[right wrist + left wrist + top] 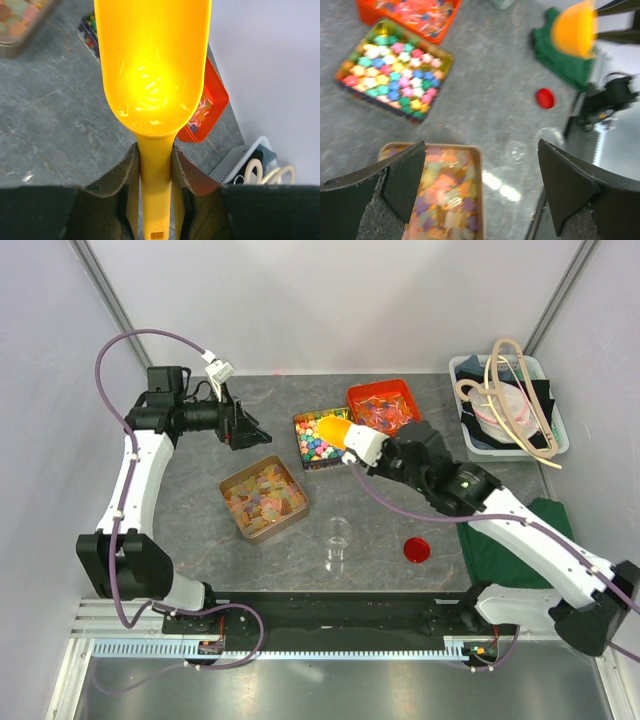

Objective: Pack the candies
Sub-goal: Pick up the spatula from the center of the board.

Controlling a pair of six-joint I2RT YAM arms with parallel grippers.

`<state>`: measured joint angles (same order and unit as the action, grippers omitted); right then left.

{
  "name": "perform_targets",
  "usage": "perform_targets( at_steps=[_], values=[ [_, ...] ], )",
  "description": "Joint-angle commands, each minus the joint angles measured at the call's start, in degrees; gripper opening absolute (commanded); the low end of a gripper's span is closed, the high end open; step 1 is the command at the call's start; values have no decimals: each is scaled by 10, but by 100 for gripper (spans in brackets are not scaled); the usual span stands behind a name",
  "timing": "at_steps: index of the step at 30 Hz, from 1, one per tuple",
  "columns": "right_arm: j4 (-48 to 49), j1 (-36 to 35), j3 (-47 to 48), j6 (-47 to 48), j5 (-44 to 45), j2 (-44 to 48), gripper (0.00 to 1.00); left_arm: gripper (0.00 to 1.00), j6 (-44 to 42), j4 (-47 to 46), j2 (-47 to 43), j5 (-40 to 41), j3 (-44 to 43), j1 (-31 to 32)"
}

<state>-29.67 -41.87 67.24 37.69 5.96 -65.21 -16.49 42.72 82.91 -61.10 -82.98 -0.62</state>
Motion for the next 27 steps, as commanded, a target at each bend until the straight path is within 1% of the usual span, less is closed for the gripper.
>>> perform_targets(
  at_steps=[1, 2, 4, 5, 8, 9, 12, 16, 19, 27],
  values=[
    [37, -51, 25, 7, 146, -52, 6, 100, 81, 16, 16, -104, -32, -2],
    [46, -61, 25, 14, 184, -67, 6, 100, 86, 17, 20, -112, -32, -1],
    [65, -88, 32, 28, 214, -83, 6, 100, 94, 18, 24, -139, -32, -1],
    [70, -95, 38, 31, 235, -97, 6, 100, 95, 18, 26, -140, -32, 0],
    [82, -120, 51, 37, 257, -116, 6, 99, 95, 18, 31, -118, -30, 0],
    [84, -130, 54, 39, 259, -120, 6, 99, 93, 18, 33, -113, -29, 17],
    [90, -147, 61, 41, 266, -132, 7, 99, 85, 18, 44, -99, -24, 22],
    [90, -161, 68, 41, 272, -145, 7, 92, 81, 18, 58, -92, -19, 30],
    [88, -170, 72, 40, 271, -150, 7, 89, 74, 18, 70, -85, -17, 40],
    [76, -191, 101, 32, 266, -172, 8, 84, 74, 18, 90, -75, -32, 68]
  ],
)
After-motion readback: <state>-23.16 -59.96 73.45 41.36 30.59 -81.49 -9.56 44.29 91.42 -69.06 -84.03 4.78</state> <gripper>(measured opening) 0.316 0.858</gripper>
